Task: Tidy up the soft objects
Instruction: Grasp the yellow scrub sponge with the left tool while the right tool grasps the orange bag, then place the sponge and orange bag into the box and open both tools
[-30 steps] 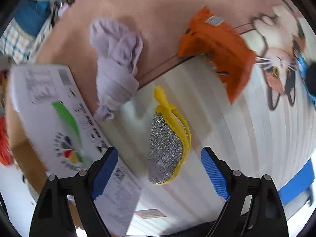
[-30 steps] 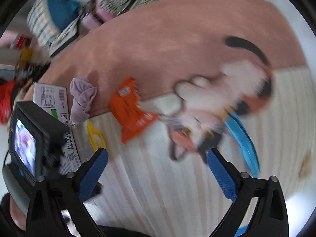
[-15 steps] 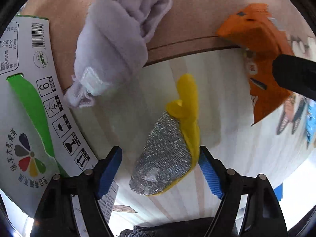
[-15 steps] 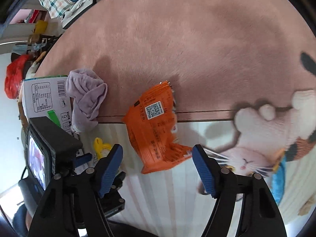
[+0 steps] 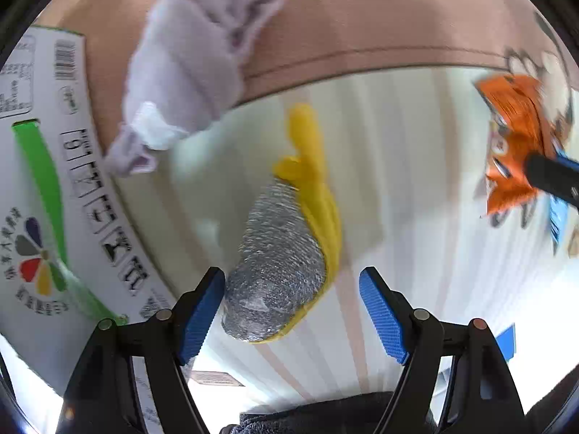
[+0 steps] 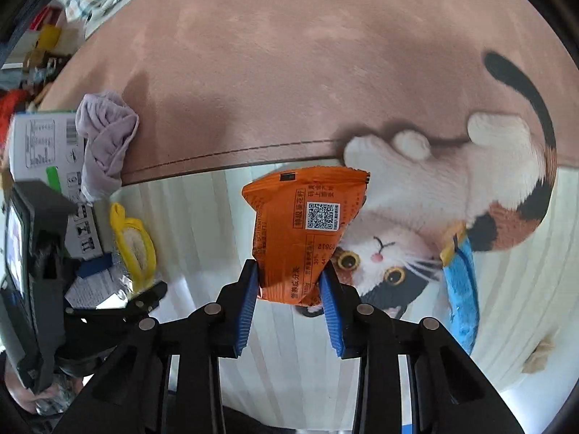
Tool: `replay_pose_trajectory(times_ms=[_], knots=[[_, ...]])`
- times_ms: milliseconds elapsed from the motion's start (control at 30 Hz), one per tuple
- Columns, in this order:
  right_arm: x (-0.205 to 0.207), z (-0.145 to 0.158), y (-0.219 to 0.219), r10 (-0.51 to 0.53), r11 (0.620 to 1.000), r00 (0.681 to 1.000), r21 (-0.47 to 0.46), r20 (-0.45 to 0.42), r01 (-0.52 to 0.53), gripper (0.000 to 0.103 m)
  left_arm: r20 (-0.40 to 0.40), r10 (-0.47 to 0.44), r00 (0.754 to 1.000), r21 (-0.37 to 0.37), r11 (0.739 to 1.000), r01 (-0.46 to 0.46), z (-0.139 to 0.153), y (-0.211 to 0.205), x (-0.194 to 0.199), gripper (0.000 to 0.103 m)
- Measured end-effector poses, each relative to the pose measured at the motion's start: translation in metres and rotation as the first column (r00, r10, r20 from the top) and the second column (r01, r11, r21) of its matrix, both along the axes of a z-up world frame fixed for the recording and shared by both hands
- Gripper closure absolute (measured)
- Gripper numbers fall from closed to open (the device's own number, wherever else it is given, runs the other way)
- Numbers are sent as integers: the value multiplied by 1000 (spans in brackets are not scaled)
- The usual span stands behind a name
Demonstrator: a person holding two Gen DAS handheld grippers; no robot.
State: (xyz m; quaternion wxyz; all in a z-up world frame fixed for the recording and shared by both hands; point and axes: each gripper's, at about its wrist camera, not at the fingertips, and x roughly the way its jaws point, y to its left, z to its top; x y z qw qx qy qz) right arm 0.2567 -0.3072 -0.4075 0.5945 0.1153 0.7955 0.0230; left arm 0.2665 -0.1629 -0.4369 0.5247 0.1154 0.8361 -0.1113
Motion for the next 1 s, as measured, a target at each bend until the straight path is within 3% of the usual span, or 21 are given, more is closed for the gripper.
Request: replay_pose_trajectory(times_ms=[33, 100, 200, 233, 267, 300, 467, 567, 733, 933, 1000], knots=[[-1, -2, -3, -13, 1000, 1000, -1, -5, 13, 58, -4, -16, 1000, 3, 1000, 16, -1, -2, -5, 27], [-1, -6, -5, -32, 999, 999, -5, -8, 32, 38, -8, -51, 999, 21, 998, 51, -7, -7, -14, 27], [0, -17, -2, -35, 999, 999, -20, -16, 35, 36, 0, -77, 997, 46, 996, 77, -15, -13, -25, 29], [7, -25, 2, -39, 999, 999, -28, -21, 38, 36, 12, -75, 997, 45, 996, 74, -15, -14, -28, 38], [7, -29, 4, -41, 998, 999, -40, -22, 40, 41, 23, -64, 998, 42, 997, 63, -12, -14, -30, 50], [6, -31, 5, -46, 997, 999, -57, -18, 45, 61, 37, -54, 998, 38, 998, 52, -11, -17, -32, 54], [-12, -28, 9, -58, 995, 998, -83, 13, 59, 64, 160, -33, 987, 6, 999, 33, 21, -20, -45, 56], [-26, -8, 15, -70, 994, 996, -76, 52, 73, 65, 223, -12, 975, -21, 1000, 18, 47, -19, -55, 56], [-44, 46, 33, -88, 995, 985, -30, 151, 94, 65, 323, 83, 943, -138, 990, -40, 114, 9, -72, 56], [-53, 124, 100, -63, 998, 956, 47, 286, 52, 65, 426, 215, 879, -230, 965, -125, 201, 93, -73, 56], [-52, 149, 130, -36, 997, 946, 73, 322, 13, 65, 433, 257, 864, -240, 957, -165, 215, 132, -45, 56]])
